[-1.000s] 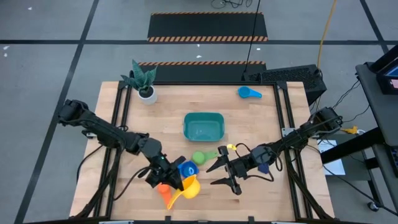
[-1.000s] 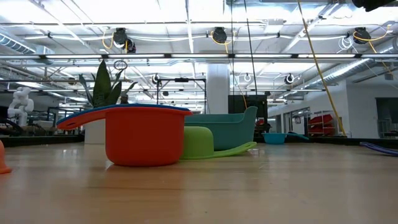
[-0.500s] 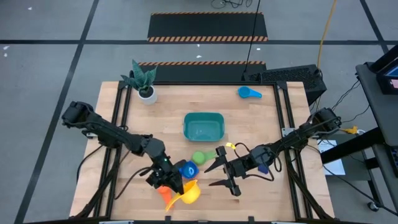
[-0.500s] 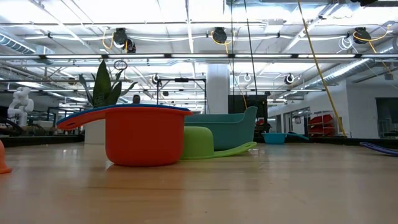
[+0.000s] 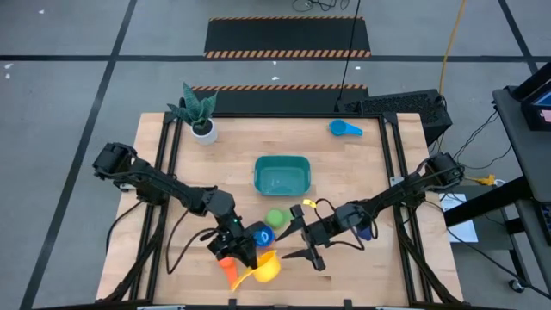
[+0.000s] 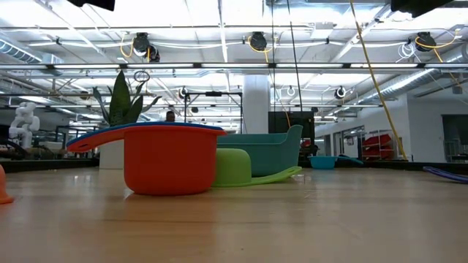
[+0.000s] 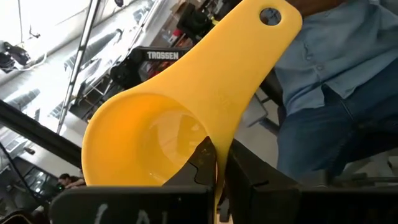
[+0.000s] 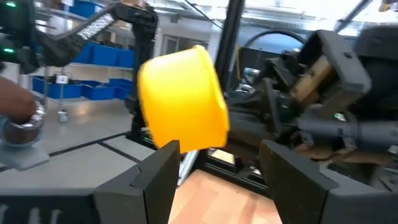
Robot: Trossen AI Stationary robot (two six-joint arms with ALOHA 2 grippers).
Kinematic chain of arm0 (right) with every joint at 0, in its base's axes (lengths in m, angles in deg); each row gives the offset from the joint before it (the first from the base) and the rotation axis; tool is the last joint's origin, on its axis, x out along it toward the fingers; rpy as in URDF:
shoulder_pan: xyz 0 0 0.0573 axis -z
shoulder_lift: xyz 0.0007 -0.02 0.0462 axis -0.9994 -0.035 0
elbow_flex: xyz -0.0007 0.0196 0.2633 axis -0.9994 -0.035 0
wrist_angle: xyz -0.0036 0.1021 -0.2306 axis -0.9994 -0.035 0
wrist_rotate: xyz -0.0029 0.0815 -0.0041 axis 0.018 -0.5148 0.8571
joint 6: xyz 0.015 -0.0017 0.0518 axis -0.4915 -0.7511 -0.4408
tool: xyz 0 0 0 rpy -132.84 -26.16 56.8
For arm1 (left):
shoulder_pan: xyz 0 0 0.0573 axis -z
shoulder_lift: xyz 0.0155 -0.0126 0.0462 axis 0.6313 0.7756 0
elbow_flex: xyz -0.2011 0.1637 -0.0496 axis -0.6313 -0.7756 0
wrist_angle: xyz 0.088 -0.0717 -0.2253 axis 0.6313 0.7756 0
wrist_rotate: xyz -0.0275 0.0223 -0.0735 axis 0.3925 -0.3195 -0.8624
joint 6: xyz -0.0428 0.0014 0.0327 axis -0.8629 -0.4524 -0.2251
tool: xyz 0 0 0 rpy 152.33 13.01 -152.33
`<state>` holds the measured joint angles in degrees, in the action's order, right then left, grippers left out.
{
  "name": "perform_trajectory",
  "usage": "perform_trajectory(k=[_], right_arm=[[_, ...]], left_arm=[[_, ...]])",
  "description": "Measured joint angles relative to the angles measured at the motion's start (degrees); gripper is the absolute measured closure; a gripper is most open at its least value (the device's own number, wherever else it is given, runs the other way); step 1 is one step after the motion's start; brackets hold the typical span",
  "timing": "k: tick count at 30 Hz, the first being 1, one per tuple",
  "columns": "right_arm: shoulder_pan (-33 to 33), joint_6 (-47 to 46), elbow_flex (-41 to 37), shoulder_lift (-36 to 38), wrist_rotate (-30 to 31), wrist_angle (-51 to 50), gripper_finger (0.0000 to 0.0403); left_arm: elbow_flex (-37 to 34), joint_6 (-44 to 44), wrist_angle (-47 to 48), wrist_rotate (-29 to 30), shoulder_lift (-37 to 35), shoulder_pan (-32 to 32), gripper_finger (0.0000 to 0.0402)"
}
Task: Nest measuring cups in basket
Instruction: Stack the yellow measuring cup on top of the blue measuring cup
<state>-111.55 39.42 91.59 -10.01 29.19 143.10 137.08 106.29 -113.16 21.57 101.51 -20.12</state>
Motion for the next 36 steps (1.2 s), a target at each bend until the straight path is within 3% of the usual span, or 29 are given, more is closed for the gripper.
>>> perform_trajectory(k=[22, 28, 36], right_arm=[[0.34, -0.33, 0.00, 0.00, -1.29, 0.20, 0.0188], [0.34, 0.62, 0.00, -0.04, -1.32, 0.38, 0.0188], [0.25, 0.14, -0.01, -0.03, -6.50, 0.56, 0.0225]], left_arm=[[0.92, -0.06, -1.09, -0.79, 3.73, -0.35, 0.0380], [2.90, -0.45, -0.79, -4.61, 5.56, -0.85, 0.0389], [8.73, -2.01, -1.13, -7.69, 12.03, -1.58, 0.0382]])
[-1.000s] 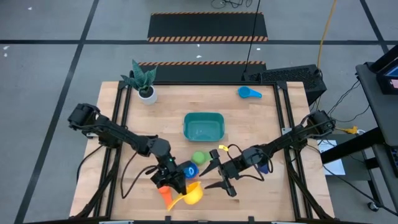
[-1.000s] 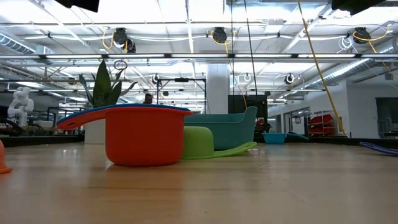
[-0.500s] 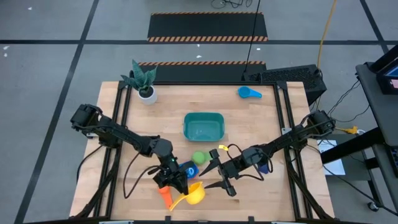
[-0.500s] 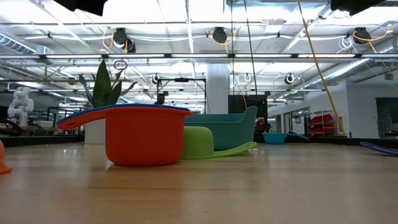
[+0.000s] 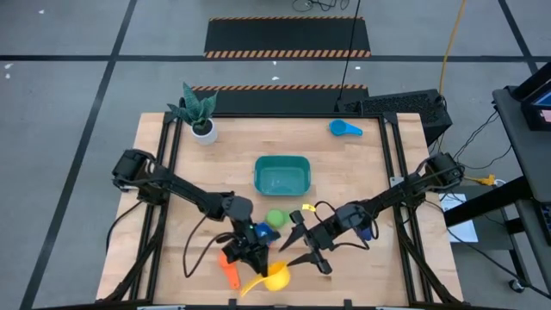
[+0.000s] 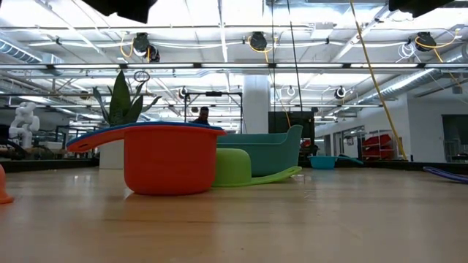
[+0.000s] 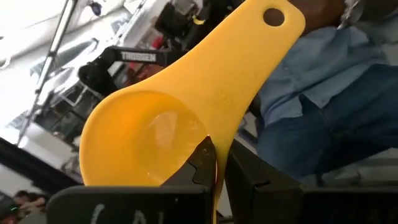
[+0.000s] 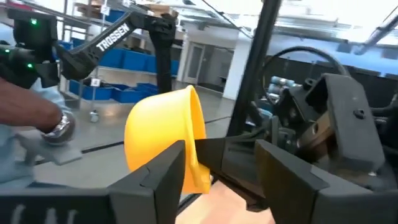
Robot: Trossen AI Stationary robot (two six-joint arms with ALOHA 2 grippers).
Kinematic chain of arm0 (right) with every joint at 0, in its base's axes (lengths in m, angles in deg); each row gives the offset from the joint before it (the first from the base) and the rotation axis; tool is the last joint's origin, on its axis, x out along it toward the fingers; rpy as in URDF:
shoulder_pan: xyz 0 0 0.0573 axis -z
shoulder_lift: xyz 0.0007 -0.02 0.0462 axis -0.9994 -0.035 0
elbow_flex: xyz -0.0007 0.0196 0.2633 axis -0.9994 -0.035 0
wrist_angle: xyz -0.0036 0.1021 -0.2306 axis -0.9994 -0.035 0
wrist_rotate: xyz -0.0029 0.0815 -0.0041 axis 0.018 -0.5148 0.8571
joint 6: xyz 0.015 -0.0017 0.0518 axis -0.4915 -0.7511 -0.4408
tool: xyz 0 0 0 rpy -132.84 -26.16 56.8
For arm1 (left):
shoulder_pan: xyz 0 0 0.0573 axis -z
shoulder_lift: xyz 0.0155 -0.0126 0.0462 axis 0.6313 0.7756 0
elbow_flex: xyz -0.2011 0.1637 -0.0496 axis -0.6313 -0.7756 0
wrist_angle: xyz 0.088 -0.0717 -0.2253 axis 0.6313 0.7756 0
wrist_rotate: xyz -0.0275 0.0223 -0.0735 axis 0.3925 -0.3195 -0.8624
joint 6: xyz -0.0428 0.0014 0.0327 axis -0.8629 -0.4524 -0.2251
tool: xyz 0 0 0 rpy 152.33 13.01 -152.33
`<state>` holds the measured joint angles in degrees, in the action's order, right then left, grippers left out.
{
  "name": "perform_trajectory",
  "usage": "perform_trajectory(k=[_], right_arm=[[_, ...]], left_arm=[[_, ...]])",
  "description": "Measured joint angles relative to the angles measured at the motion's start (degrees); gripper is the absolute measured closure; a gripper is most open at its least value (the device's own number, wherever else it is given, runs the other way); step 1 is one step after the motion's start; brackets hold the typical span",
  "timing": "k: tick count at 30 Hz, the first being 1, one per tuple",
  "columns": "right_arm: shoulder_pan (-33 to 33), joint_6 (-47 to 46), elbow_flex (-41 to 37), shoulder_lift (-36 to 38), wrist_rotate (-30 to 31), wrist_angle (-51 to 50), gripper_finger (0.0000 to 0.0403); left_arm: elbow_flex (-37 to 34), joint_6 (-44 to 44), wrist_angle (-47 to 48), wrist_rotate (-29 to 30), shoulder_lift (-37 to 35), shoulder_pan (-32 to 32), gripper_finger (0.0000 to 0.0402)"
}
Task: Nest measuring cups in basket
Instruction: Stack the yellow measuring cup on top of the blue measuring cup
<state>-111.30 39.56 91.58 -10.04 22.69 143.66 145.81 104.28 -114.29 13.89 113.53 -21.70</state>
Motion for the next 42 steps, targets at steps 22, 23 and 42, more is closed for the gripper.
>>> perform_trajectory(k=[22, 23, 42], right_arm=[[0.68, 0.15, 0.01, 0.12, -1.13, -2.47, 0.0291], [0.73, 0.17, 0.01, 0.12, -1.20, -2.73, 0.0294], [0.90, 2.96, 0.01, 0.12, -1.83, -3.75, 0.0398]], left_arm=[[1.98, -5.47, 1.52, -1.65, -0.68, -0.44, 0.0390], [1.98, -5.53, 1.58, -1.65, -0.68, -0.49, 0.0391], [1.98, -5.79, 1.40, -1.30, -0.68, -0.60, 0.0383]])
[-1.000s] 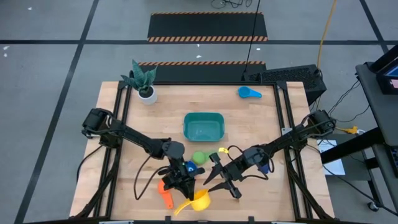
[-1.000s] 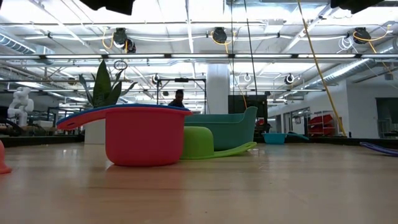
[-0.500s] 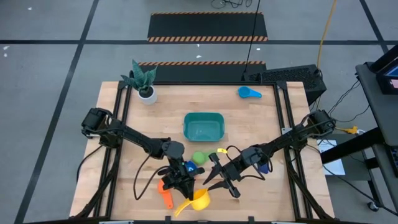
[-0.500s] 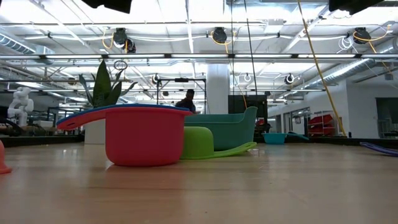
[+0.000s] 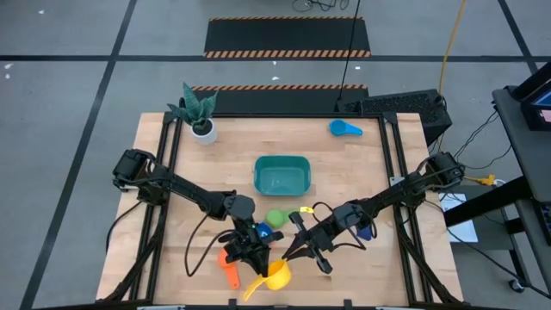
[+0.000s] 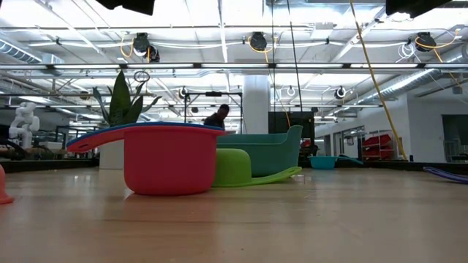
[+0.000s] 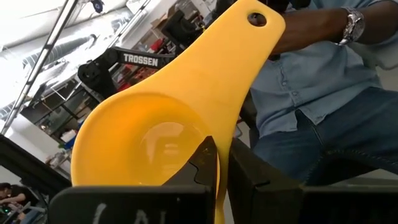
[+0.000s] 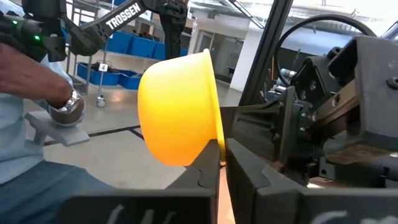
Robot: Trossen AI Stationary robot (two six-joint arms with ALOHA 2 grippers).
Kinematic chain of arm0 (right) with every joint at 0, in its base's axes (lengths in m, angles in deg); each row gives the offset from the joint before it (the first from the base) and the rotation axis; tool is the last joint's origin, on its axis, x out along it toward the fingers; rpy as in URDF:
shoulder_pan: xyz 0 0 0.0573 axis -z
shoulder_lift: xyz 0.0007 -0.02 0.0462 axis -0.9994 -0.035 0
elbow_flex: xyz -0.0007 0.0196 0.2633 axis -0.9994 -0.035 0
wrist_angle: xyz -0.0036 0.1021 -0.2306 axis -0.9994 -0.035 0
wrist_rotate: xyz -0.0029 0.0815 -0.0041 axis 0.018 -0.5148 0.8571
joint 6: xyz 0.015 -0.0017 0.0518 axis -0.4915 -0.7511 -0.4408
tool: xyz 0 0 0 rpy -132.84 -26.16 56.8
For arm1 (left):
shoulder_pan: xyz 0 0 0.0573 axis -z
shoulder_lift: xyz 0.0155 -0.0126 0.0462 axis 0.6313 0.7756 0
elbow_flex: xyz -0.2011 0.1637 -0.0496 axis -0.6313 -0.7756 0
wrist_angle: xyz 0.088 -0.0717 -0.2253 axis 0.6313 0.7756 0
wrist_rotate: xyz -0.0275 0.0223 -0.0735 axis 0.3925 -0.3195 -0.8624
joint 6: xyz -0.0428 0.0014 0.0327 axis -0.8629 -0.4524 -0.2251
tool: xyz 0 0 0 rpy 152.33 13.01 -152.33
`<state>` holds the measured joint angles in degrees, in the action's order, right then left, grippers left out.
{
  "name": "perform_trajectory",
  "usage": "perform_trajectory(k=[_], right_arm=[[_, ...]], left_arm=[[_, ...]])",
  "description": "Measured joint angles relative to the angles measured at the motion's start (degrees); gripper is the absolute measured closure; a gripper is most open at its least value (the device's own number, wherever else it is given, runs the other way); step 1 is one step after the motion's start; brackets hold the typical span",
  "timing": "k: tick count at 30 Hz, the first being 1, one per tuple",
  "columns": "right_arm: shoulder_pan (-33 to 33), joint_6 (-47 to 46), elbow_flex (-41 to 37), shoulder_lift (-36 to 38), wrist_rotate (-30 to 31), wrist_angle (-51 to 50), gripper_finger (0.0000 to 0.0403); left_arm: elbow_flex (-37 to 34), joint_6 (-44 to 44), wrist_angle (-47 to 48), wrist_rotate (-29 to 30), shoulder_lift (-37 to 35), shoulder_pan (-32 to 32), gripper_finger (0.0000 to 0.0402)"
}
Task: Nest measuring cups in basket
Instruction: Stack the yellow measuring cup on top of the blue measuring cup
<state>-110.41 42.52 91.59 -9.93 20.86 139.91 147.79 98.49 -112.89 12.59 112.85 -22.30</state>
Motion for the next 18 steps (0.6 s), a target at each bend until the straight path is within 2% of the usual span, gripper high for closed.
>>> perform_trajectory(k=[5, 18], right_arm=[[0.02, 0.56, 0.00, 0.41, 0.08, -0.76, 0.0400], [-0.15, 2.58, -0.11, 8.19, 3.12, -14.49, 0.0402]], left_arm=[[0.00, -2.88, 0.02, 0.24, 0.00, 0.00, 0.0382], [0.15, -9.51, -0.38, 5.12, -0.13, -0.84, 0.0380]])
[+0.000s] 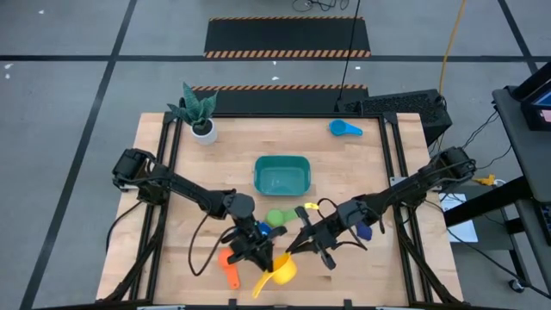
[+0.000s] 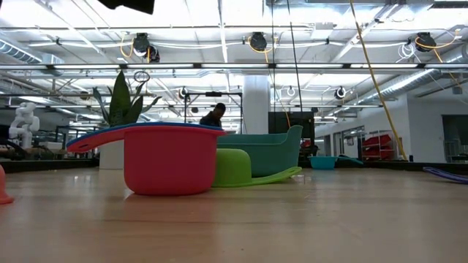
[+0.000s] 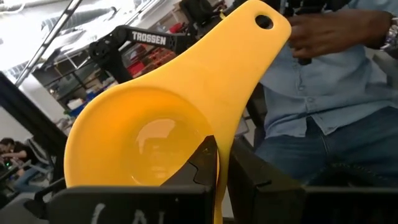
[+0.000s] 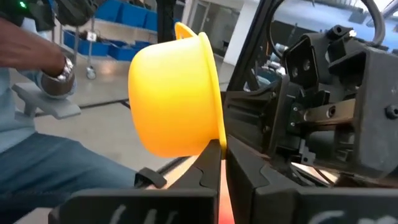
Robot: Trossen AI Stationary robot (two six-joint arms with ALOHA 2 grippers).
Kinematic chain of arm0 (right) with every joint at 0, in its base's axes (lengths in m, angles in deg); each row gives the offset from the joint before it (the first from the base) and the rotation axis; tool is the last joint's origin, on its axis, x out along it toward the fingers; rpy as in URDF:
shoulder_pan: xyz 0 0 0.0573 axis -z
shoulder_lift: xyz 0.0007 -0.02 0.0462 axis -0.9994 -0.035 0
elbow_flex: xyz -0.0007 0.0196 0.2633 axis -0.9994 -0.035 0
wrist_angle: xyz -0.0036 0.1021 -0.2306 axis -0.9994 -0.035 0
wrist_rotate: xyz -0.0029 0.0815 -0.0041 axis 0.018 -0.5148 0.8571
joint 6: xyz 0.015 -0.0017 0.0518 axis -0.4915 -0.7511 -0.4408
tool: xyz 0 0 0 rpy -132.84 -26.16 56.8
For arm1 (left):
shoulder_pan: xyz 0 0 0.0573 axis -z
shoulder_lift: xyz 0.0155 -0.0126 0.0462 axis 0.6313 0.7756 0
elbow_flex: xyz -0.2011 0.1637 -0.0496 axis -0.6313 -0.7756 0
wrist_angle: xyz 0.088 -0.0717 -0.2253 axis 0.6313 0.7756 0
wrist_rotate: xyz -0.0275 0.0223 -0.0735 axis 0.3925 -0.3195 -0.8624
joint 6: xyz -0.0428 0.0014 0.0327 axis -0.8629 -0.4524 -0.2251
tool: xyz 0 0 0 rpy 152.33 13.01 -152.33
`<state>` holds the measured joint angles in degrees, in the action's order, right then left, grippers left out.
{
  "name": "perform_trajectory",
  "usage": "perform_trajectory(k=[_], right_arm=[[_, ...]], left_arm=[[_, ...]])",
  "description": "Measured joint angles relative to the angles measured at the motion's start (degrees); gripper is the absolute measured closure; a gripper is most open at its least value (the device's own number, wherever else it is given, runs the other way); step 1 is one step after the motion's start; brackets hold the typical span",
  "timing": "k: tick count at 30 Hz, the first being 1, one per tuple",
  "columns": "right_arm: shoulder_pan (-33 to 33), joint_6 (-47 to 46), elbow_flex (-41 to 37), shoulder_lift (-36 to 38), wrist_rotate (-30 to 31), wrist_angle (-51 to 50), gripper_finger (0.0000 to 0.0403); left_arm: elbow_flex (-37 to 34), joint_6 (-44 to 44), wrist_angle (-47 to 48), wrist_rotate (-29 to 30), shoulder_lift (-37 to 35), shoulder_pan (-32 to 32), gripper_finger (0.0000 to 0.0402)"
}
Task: Nest measuring cups in basket
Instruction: Stack the yellow measuring cup on top of the blue measuring cup
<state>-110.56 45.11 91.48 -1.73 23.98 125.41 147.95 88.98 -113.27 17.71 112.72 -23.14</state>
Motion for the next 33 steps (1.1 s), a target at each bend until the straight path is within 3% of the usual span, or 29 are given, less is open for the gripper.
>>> perform_trajectory(k=[8, 13, 18, 23, 28, 33], right_arm=[[-0.08, 0.64, -0.04, 3.76, 3.21, -6.01, 0.0403], [-0.26, 0.44, -0.04, 6.77, 3.94, -9.62, 0.0403], [-0.35, 0.23, -0.02, 8.18, 3.43, -12.23, 0.0403], [-0.44, 0.33, 0.00, 8.26, 5.64, -14.05, 0.0403], [-0.42, 0.44, 0.09, 8.26, 6.02, -14.22, 0.0403], [-0.37, 1.11, 0.09, 8.82, 9.35, -15.97, 0.0403]], left_arm=[[0.00, -3.07, -0.08, 2.62, -0.07, -1.11, 0.0373], [-0.02, -5.33, 0.29, 8.28, 0.00, -1.35, 0.0313], [-0.05, -5.68, 0.33, 9.22, 0.05, -1.52, 0.0243], [-0.15, -5.92, 0.47, 10.99, 0.10, -1.72, 0.0212], [-0.20, -4.91, 1.40, 11.41, -0.74, -2.00, 0.0227], [-0.13, -1.65, 6.36, 11.93, -3.33, -2.14, 0.0316]])
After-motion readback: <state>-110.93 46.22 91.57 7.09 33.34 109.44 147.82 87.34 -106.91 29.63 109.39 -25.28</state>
